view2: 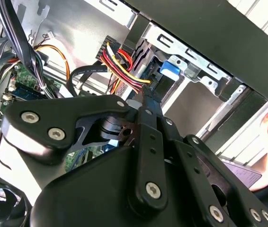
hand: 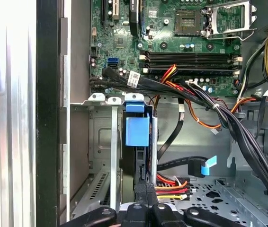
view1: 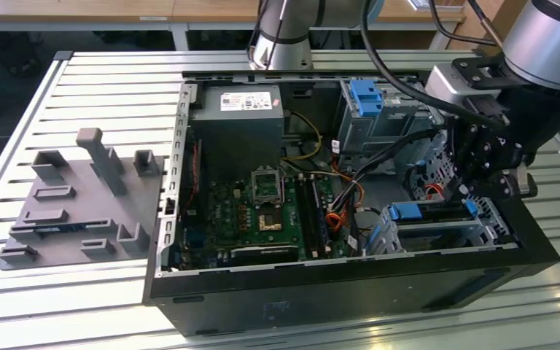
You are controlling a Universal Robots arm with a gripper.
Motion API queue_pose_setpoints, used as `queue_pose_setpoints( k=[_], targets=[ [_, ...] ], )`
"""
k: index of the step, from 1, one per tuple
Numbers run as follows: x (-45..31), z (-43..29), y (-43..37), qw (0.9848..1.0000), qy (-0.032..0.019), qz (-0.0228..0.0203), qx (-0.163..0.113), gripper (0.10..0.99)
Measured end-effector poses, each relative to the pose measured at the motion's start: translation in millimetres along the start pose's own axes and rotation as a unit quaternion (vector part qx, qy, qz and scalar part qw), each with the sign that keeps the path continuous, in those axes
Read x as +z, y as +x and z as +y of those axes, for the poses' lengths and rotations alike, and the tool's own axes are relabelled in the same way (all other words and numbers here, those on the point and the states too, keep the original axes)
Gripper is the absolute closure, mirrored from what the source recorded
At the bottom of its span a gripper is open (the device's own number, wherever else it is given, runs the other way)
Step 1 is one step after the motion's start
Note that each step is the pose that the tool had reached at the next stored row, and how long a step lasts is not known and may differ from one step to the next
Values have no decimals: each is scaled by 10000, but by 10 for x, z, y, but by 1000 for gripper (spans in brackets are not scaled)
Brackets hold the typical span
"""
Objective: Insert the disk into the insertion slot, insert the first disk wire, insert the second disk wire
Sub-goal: 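Insert the first disk wire, then insert the second disk wire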
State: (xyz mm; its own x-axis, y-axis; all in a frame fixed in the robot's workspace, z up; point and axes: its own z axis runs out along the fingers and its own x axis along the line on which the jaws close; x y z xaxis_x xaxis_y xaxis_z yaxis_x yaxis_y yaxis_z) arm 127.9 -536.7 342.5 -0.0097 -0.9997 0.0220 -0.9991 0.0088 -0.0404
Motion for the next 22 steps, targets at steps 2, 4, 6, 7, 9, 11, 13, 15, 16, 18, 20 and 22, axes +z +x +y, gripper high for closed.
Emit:
queue_pose_setpoints(
  k=[2, 4, 6, 7, 9, 11, 13, 15, 16, 18, 20, 22],
  targets=[
    [-5, 0, 0, 10000, 0, 0, 0, 980],
    [-6, 0, -1, 10000, 0, 0, 0, 980],
    [-7, 0, 0, 10000, 0, 1, 0, 980],
    [-7, 0, 0, 10000, 0, 1, 0, 980],
    [-8, 7, 0, 10000, 0, 1, 0, 980],
    [-9, 32, -1, 10000, 1, 2, 0, 980],
    [-10, 90, 0, 10000, 10, 1, 0, 980],
    [-12, 141, 1, 10000, 17, 1, 1, 980],
    [-13, 165, 1, 10000, 21, 1, 1, 980],
    [-15, 205, 2, 10000, 26, 0, 2, 980],
    [-17, 241, 2, 10000, 29, 0, 2, 980],
    [-19, 297, 3, 10000, 32, 0, 2, 980]
  ],
)
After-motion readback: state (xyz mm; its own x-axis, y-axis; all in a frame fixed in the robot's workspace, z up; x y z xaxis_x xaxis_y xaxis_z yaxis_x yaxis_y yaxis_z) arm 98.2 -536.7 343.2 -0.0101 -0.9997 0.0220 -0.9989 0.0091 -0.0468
